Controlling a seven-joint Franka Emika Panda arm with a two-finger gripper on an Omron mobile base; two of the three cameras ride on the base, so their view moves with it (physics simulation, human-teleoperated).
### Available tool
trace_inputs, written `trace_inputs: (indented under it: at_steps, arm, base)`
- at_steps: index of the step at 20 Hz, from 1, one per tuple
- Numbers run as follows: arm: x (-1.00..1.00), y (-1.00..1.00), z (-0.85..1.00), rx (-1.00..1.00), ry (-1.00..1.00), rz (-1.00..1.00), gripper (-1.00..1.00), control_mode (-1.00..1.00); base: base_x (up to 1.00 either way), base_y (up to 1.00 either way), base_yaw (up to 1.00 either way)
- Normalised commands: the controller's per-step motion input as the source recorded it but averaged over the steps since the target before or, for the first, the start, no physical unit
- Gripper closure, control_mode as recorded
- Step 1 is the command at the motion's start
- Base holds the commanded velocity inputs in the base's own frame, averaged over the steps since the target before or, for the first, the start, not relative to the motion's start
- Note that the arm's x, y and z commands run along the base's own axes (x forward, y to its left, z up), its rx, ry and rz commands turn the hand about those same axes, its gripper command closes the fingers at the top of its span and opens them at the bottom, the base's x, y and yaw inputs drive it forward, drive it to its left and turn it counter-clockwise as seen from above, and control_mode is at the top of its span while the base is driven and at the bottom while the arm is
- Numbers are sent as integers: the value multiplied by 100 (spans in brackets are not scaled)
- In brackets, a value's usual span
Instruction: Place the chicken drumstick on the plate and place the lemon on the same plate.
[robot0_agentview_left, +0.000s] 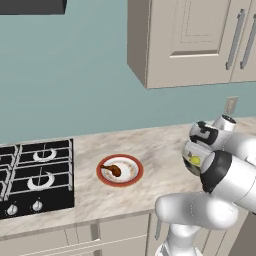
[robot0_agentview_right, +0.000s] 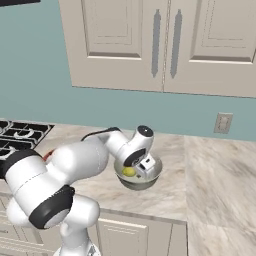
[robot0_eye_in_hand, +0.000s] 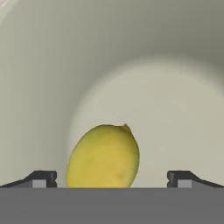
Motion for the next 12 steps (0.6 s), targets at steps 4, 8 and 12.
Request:
trace_inputs:
  at_steps: [4, 8, 12]
  arm:
    - [5, 16, 0, 8, 0, -14, -100, -100]
    - [38, 7, -8, 0, -3, -4, -100, -100]
    - [44, 0, -8, 0, 0, 0, -100, -100]
  base:
    - [0, 0, 0]
    - [0, 0, 0]
    - [0, 0, 0]
